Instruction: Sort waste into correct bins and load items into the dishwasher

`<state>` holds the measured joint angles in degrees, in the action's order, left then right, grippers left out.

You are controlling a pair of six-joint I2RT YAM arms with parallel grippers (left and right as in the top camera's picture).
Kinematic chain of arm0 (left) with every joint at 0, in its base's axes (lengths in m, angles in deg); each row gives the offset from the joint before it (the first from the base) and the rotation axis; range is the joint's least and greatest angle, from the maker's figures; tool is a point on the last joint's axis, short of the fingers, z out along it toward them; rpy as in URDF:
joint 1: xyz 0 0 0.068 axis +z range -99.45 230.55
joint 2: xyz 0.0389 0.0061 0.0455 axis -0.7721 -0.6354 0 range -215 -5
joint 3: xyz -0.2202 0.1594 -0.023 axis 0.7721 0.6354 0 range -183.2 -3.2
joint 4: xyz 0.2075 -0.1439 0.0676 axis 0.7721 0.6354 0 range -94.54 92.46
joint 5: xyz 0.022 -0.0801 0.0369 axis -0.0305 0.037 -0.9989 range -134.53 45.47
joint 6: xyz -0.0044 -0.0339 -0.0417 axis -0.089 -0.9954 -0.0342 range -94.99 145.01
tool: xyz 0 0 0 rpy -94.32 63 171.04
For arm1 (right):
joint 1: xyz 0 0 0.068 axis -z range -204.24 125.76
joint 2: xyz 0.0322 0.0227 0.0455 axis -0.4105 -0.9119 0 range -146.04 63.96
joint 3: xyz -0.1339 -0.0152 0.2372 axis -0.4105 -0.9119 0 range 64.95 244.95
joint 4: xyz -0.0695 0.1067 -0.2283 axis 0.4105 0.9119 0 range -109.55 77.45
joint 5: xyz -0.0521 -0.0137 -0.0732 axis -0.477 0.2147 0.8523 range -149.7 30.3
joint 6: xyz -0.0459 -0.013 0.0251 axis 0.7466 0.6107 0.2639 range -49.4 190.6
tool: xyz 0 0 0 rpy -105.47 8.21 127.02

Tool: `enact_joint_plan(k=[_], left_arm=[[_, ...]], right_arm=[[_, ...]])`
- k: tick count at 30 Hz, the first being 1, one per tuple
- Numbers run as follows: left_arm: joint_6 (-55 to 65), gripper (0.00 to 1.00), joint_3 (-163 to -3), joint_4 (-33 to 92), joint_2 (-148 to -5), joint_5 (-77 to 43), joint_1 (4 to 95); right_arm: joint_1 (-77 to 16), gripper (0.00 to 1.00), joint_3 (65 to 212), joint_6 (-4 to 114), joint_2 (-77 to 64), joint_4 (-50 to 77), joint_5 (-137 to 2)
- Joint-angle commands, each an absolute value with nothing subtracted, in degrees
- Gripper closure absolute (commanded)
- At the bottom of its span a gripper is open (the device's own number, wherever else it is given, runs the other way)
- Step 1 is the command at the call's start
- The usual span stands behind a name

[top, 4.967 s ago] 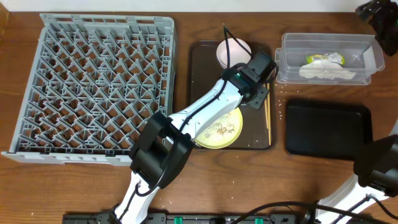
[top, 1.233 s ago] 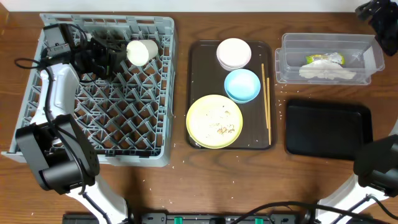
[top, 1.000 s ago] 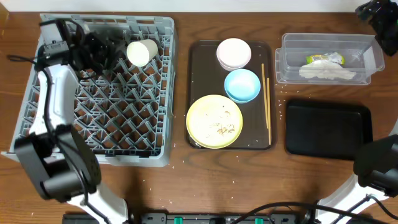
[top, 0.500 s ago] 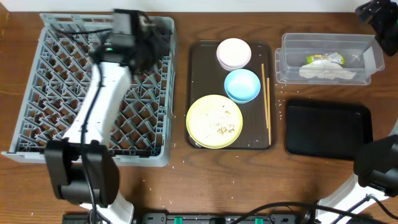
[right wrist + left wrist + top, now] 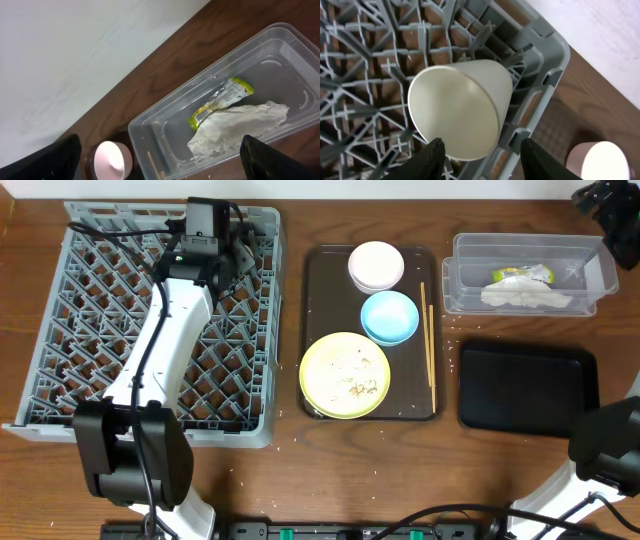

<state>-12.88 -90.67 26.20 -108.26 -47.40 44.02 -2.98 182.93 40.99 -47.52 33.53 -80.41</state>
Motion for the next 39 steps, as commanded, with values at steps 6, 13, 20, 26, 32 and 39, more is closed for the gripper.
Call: enact_joint_plan(k=[6,13,20,26,32,39], left_arm=[[-8.90,0.49,-91.30,24.91,-112.26,-44.56,43.87],[-8.90,0.52,-91.30,20.63,-114.29,-44.02,43.87],[-8.88,0.72,-91.23,20.21,-114.32,-44.63,43.89],[-8.90,0.81,-89.97,20.17,-114.36,-47.36,44.46],[-8.90,0.92,-89.29,20.15,-115.17,-45.09,46.12],[-8.92,0.92,-89.35,18.05,-114.38,-31.36,49.95]], right_arm=[[-2.54,0.01,183.01,40.64,-46.52,33.66,-80.06],[-2.54,0.01,183.01,40.64,-46.52,33.66,-80.06],[-2.54,0.01,183.01,40.64,-46.52,33.66,-80.06],[-2.50,0.01,183.01,40.64,-46.52,33.66,-80.06],[-2.50,0.01,183.01,40.64,-46.52,33.66,-80.06],[-2.54,0.01,183.01,40.64,-46.52,33.66,-80.06]])
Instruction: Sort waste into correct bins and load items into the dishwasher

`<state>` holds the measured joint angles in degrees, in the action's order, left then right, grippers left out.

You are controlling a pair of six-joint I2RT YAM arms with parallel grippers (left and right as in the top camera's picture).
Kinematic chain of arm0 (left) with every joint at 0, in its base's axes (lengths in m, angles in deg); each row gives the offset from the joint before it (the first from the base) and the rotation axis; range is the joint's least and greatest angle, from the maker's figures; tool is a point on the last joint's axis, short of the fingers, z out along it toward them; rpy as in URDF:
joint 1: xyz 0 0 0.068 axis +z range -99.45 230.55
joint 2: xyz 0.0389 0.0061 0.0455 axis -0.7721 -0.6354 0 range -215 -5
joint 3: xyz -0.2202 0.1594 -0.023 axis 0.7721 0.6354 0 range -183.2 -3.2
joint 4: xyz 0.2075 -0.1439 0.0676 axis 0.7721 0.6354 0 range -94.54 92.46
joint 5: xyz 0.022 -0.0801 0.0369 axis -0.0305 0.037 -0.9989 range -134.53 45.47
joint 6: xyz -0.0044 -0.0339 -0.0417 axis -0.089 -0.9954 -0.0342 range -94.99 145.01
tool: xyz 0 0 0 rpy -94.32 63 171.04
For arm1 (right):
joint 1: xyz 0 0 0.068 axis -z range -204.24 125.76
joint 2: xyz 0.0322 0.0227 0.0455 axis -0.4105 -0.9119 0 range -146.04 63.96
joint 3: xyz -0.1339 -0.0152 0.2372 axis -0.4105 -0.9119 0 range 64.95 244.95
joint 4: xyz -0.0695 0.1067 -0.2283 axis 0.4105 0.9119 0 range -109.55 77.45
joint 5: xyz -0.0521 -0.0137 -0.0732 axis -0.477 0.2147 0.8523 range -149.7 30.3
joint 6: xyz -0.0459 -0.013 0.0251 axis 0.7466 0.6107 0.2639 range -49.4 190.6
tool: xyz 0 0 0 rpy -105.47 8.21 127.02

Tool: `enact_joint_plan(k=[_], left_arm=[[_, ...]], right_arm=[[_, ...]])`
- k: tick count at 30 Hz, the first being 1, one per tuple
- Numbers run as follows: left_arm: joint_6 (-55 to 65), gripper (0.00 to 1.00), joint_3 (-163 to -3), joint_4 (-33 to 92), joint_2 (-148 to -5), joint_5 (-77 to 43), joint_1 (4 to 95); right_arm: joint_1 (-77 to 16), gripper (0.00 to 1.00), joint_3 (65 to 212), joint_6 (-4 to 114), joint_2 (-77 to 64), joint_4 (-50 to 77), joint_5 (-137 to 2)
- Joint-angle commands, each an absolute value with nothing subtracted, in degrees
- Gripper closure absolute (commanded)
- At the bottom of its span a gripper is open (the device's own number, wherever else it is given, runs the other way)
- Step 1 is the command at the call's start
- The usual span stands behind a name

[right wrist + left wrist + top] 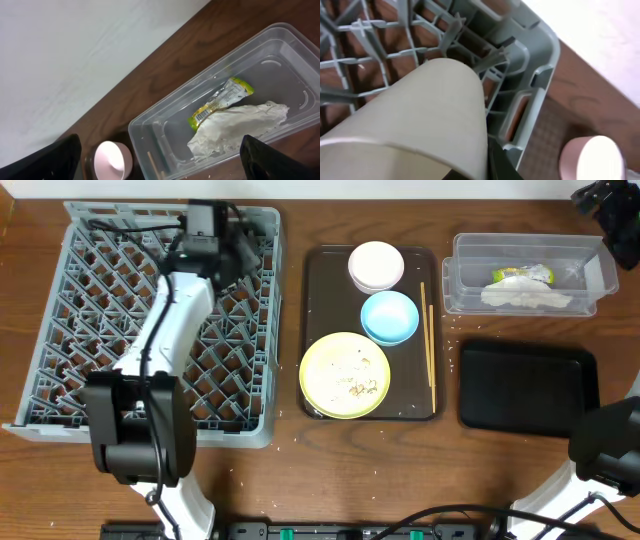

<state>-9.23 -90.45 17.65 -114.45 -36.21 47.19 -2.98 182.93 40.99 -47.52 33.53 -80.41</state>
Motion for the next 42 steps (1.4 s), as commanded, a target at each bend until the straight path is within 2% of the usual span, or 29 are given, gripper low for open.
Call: enact_joint_plan(k=[1,9,19,34,42], left_arm=[[-8.97,0.93,-89.35,18.11,-113.90,-29.46,51.00],[-10.10,0.93,-89.33,18.70,-112.17,-7.01,62.25],[-12.81,0.92,-87.56,22.44,-112.48,8.57,71.39],[-13.84,0.93,-78.62,20.06,-114.05,8.24,77.31],[-10.21,0.92,-78.43,24.12,-114.12,-0.45,79.15]], right_arm=[[-2.54,0.01,183.01,40.62,-46.52,33.66,-80.06],[-2.56,0.01,183.01,40.64,-46.52,33.66,-80.06],[-2.54,0.01,183.01,40.64,-46.52,33.66,-80.06],[-2.54,0.01,183.01,40.64,-46.52,33.66,-80.06],[-2.54,0.01,183.01,40.64,-46.52,33.66,-80.06]])
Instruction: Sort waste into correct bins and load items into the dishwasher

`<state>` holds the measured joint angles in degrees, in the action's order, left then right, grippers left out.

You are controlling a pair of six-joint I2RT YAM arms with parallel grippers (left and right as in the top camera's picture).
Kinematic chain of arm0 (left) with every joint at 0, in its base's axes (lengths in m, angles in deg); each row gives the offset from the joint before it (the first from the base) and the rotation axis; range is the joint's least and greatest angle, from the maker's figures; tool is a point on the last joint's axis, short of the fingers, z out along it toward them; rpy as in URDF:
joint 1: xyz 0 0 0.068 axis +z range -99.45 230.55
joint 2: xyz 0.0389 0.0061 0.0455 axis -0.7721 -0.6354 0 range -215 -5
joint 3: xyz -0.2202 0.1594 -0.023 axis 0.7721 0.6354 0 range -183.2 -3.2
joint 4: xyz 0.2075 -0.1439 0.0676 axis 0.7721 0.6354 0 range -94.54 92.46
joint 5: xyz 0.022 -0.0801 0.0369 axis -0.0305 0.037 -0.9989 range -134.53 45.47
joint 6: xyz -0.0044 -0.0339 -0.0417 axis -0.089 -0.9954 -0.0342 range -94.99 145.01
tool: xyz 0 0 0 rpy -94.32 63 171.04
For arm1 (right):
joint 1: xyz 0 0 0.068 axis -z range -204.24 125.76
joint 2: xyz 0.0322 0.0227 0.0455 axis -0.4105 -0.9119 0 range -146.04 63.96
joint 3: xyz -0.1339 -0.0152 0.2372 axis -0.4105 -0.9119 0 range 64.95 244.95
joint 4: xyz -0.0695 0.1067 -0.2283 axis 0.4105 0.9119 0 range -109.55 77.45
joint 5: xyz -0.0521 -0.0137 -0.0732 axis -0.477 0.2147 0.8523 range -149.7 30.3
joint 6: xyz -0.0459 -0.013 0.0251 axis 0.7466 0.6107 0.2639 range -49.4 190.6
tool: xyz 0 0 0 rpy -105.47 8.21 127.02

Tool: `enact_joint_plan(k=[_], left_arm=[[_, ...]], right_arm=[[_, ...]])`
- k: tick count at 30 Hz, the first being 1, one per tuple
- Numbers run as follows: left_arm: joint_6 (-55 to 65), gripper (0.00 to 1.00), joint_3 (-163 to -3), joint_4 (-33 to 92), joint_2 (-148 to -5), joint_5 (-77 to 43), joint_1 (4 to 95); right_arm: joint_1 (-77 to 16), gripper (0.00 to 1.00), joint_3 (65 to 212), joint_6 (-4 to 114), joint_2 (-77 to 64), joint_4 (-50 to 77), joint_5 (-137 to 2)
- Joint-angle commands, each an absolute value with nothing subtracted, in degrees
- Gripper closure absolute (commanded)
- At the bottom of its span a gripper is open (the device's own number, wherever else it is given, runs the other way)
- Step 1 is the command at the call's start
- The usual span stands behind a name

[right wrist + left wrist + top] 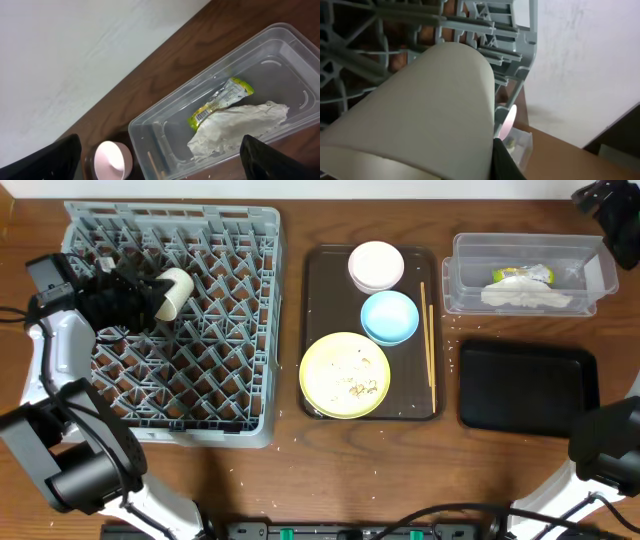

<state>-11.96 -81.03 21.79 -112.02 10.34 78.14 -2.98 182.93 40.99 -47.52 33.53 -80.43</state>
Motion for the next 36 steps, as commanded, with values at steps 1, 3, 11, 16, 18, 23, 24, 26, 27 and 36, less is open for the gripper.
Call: enact_joint_plan(k=[1,3,11,16,18,23,24,26,27,36], left_arm=[[-9.43,0.92,-78.43,24.12,-114.19,-0.65,79.12],[-7.85,0.92,-78.43,24.15,-114.32,-0.70,79.12],[-1.03,0.88,-78.38,24.91,-115.96,-8.41,79.10],[0.17,0.77,-78.38,25.22,-116.98,-12.32,79.08],[0.15,0.76,-78.38,25.17,-116.98,-13.72,79.10],[0.15,0.76,-78.38,25.92,-116.98,-16.10,79.80],[0.15,0.75,-78.38,26.29,-116.94,-16.28,80.15],[0.19,0.73,-78.40,27.42,-116.81,-16.80,81.00],[0.19,0.71,-78.43,28.17,-116.74,-17.22,81.53],[1.48,0.70,-78.45,32.82,-116.50,-18.62,86.23]], right_arm=[[-2.54,0.01,183.01,40.64,-46.52,33.66,-80.06],[-2.54,0.01,183.04,40.64,-46.52,33.66,-80.06],[-2.50,0.01,183.01,40.64,-46.52,33.66,-80.06],[-2.54,0.01,183.01,40.64,-46.52,33.66,-80.06],[-2.54,0.01,183.01,40.64,-46.52,33.66,-80.06],[-2.54,0.01,183.01,40.64,-46.52,33.66,-80.06],[-2.54,0.01,183.04,40.64,-46.52,33.66,-80.06],[-2.50,0.01,183.01,40.64,-46.52,33.66,-80.06],[-2.50,0.01,183.01,40.64,-46.52,33.66,-80.06],[-2.54,0.01,183.01,40.64,-46.52,33.66,-80.06]])
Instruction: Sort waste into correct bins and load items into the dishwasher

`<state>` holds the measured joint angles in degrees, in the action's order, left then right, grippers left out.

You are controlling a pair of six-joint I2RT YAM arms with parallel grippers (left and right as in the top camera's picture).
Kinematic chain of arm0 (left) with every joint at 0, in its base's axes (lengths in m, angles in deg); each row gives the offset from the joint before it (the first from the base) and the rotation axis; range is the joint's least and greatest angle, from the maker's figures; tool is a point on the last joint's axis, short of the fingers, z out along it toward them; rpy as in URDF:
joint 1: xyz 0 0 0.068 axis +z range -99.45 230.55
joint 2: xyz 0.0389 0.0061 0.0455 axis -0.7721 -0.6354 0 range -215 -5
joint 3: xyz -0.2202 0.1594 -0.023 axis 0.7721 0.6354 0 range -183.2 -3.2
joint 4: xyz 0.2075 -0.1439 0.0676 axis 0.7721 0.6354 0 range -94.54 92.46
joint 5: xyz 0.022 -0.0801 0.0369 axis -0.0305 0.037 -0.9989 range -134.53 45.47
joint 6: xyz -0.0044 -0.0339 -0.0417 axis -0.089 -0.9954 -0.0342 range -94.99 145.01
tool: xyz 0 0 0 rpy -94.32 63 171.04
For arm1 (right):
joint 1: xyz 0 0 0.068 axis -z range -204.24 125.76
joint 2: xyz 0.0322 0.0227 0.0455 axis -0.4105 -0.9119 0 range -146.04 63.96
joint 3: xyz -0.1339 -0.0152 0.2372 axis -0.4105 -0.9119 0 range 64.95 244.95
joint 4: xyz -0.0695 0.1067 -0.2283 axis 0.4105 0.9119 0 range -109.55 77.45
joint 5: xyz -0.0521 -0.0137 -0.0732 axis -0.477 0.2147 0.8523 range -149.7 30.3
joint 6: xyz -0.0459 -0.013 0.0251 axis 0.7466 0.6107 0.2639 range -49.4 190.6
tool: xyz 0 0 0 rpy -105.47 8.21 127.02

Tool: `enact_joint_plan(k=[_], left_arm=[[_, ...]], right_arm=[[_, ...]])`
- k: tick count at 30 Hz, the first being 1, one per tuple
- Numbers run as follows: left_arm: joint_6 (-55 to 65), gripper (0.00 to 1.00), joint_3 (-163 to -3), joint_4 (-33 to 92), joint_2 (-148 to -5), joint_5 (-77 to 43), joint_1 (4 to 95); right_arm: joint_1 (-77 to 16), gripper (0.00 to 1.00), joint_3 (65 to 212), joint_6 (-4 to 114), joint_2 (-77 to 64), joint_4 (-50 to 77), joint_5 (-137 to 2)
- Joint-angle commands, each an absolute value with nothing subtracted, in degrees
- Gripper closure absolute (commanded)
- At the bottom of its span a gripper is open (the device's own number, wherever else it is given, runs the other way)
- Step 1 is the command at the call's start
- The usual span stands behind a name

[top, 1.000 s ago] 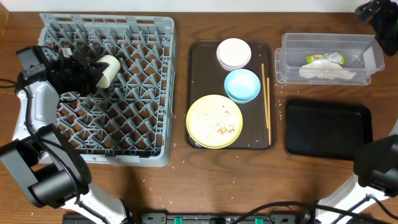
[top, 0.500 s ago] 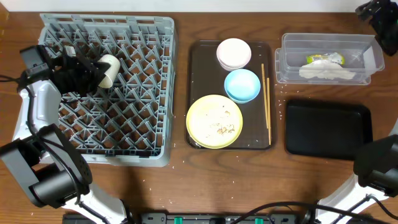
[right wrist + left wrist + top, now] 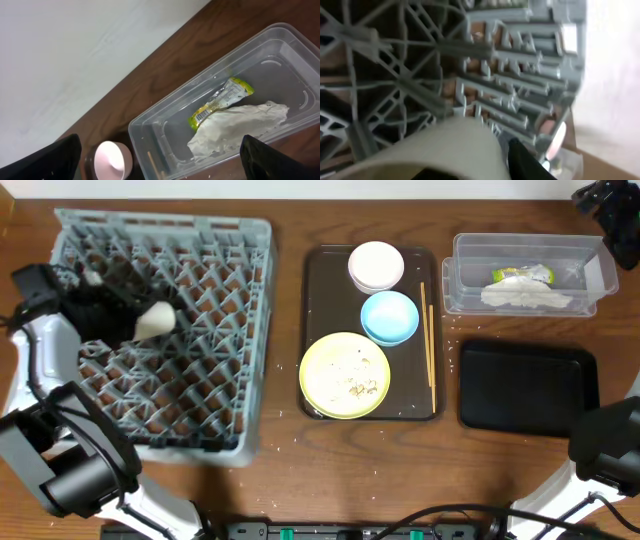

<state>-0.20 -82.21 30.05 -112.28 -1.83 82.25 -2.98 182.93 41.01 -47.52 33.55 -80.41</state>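
Observation:
A cream cup (image 3: 157, 320) lies on its side over the left part of the grey dish rack (image 3: 200, 380), with my left gripper (image 3: 138, 321) shut on it. The left wrist view shows the cup (image 3: 440, 147) filling the bottom, a black finger (image 3: 525, 161) against its side and the rack's grid (image 3: 470, 75) behind. On the brown tray (image 3: 318, 300) are a pink bowl (image 3: 376, 265), a blue bowl (image 3: 389, 317), a dirty yellow plate (image 3: 345, 375) and chopsticks (image 3: 428, 345). My right gripper (image 3: 608, 205) hangs open at the back right corner, nothing between its fingers.
A clear bin (image 3: 580, 270) at the back right holds a green wrapper (image 3: 220, 102) and a crumpled napkin (image 3: 240, 125). A black bin (image 3: 528, 385) lies in front of it. The rack sits skewed on the table, its right side angled.
The cup in my left gripper is lower and a little further left over the rack. The rack itself has shifted and now sits skewed. The right arm has not moved.
My left gripper stood open around the cup at the rack's back right corner. Then it was shut on the cup there. Then it held the cup sideways over the rack's back left. Now the cup is lower at the left and the rack is skewed.

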Motion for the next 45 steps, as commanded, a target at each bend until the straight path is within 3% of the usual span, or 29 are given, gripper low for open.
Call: enact_joint_plan(k=[1,9,13,16,28,45], left_arm=[[1.48,0.70,-78.45,32.95,-116.44,-18.38,86.43],[2.70,0.70,-78.84,32.91,-113.00,-17.96,86.10],[2.49,0.87,-78.97,31.14,-111.10,-14.12,86.16],[0.80,0.92,-78.97,28.76,-110.16,-8.17,86.16],[-6.28,0.93,-78.97,20.21,-109.99,16.55,86.16],[-9.19,0.92,-77.62,17.44,-114.12,17.18,83.85]], right_arm=[[-2.54,0.01,183.04,40.64,-46.52,33.66,-80.06],[-2.54,0.01,183.01,40.64,-46.52,33.66,-80.06],[-2.54,0.01,183.01,40.64,-46.52,33.66,-80.06],[-2.54,0.01,183.01,40.64,-46.52,33.66,-80.06],[-2.54,0.01,183.01,40.64,-46.52,33.66,-80.06],[-2.54,0.01,183.01,40.64,-46.52,33.66,-80.06]])
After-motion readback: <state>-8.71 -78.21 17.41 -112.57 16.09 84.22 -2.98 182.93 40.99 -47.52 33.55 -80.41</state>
